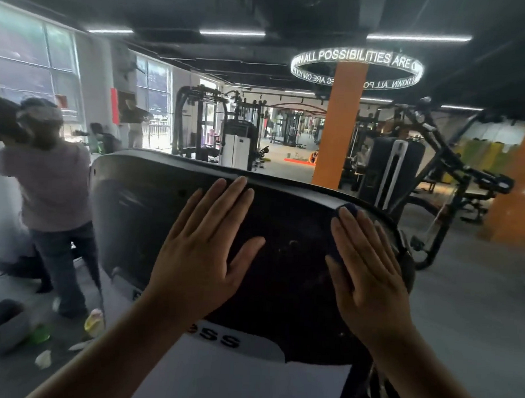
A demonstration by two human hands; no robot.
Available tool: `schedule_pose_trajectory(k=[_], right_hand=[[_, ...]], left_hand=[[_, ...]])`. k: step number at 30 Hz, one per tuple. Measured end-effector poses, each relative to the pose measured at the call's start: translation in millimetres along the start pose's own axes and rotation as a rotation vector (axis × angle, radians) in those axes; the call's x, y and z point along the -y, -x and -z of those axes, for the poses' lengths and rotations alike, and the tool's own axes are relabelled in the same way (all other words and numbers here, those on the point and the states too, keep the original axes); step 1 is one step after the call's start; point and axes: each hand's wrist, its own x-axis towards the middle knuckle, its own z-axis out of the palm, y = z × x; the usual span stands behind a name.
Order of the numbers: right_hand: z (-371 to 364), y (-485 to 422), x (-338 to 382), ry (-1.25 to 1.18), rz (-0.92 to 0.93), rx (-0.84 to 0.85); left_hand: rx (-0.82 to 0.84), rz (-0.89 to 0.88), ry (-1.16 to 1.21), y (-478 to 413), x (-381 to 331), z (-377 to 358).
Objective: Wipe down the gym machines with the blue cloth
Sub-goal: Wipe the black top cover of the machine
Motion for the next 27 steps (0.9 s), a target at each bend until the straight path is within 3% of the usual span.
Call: schedule_pose_trajectory(k=[9, 14, 17, 23, 27], right_hand=[[-44, -61, 86, 0.019, 0.096, 0.031], [-33, -44, 72, 0.111, -0.022, -0.025], [-53, -59, 106, 0.167, -0.102, -0.059], [-72, -88, 144, 0.187, 0.027, 0.039], [-58, -76, 128, 0.221, -0.171, -0.011]], left_hand=[[0.029, -0.01, 0.048, 4, 31, -2], [-0.002, -0.008, 0.084, 15, 80, 9], [0.043, -0.048, 0.086, 15, 103, 11], [0.056, -0.118, 0.156, 11, 130, 13], [0.072, -0.128, 0.204, 12, 148, 11]])
